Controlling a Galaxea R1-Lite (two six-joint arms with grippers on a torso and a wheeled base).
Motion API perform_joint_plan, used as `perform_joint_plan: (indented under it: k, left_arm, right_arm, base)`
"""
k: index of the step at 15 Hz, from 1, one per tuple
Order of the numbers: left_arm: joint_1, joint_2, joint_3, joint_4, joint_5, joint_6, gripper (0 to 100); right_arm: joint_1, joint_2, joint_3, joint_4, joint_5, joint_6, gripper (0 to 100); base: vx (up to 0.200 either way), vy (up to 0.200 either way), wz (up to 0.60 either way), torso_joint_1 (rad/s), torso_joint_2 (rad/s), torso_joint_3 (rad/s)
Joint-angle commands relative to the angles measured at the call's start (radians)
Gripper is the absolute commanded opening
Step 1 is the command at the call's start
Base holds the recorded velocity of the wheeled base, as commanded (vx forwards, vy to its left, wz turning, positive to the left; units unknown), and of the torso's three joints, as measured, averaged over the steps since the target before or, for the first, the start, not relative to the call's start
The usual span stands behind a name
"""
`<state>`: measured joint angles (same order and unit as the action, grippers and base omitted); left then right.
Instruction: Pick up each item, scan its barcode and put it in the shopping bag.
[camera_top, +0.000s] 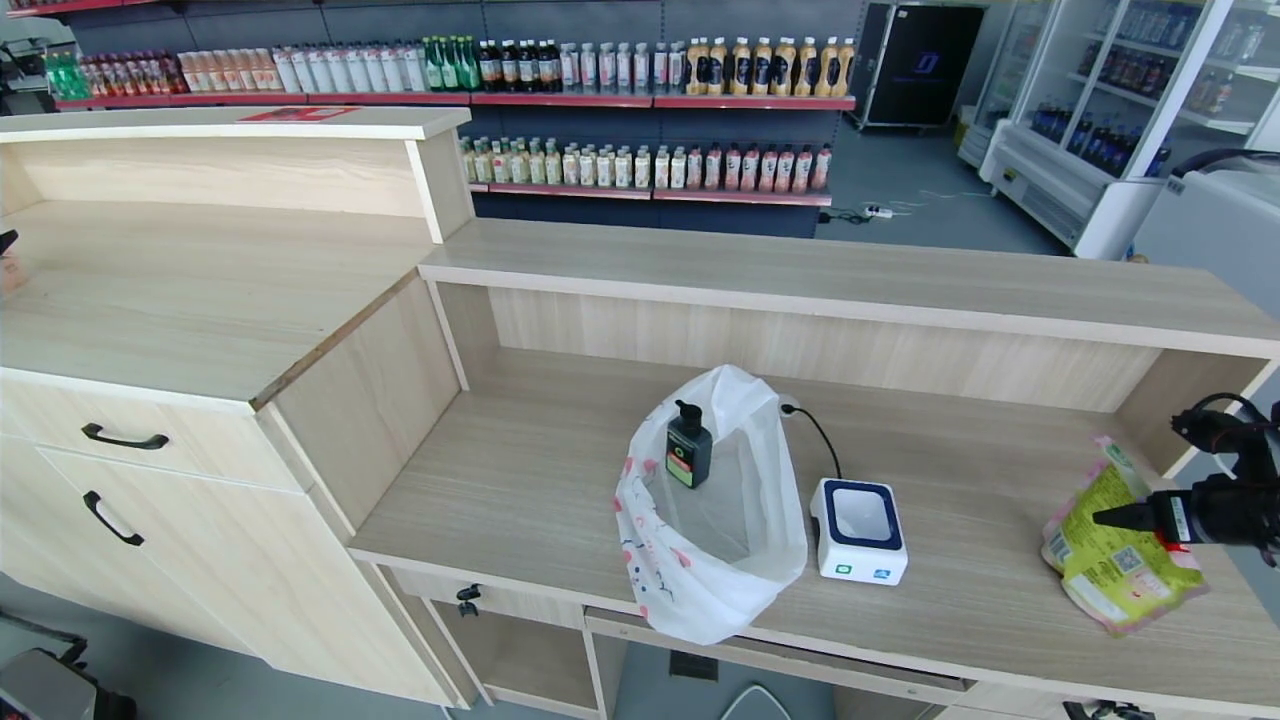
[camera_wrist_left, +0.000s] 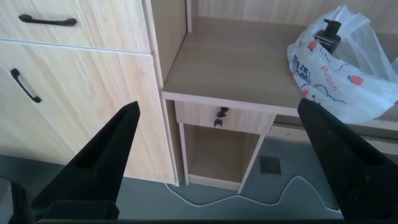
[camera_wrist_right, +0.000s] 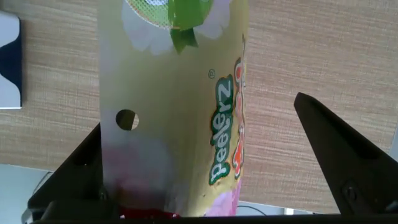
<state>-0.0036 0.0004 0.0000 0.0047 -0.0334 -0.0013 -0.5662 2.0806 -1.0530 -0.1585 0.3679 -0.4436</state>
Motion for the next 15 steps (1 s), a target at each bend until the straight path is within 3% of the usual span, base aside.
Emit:
perform_joint_plan:
  k: [1, 9, 10, 15]
  left_arm:
    - [-0.001, 0.001, 0.000, 0.000, 0.000, 0.000, 100]
    - [0.001, 0.001, 0.000, 0.000, 0.000, 0.000, 100]
    - [-0.001, 0.001, 0.000, 0.000, 0.000, 0.000, 100]
    - [-0.001, 0.001, 0.000, 0.000, 0.000, 0.000, 100]
  right_arm:
    - [0.005, 0.038, 0.004, -0.010, 0.019, -0.001, 100]
    - [0.037, 0.111, 0.011, -0.136, 0.023, -0.006, 100]
    - [0.037, 0.122, 0.007, -0.145, 0.023, -0.010, 0]
    - [0.035, 0.130, 0.071, -0.191, 0.022, -0.044, 0]
  base:
    - [0.000, 0.000, 0.00, 0.000, 0.00, 0.000]
    - [0.000, 0.000, 0.00, 0.000, 0.00, 0.000]
    - [0.000, 0.000, 0.00, 0.000, 0.00, 0.000]
    - [0.000, 0.000, 0.00, 0.000, 0.00, 0.000]
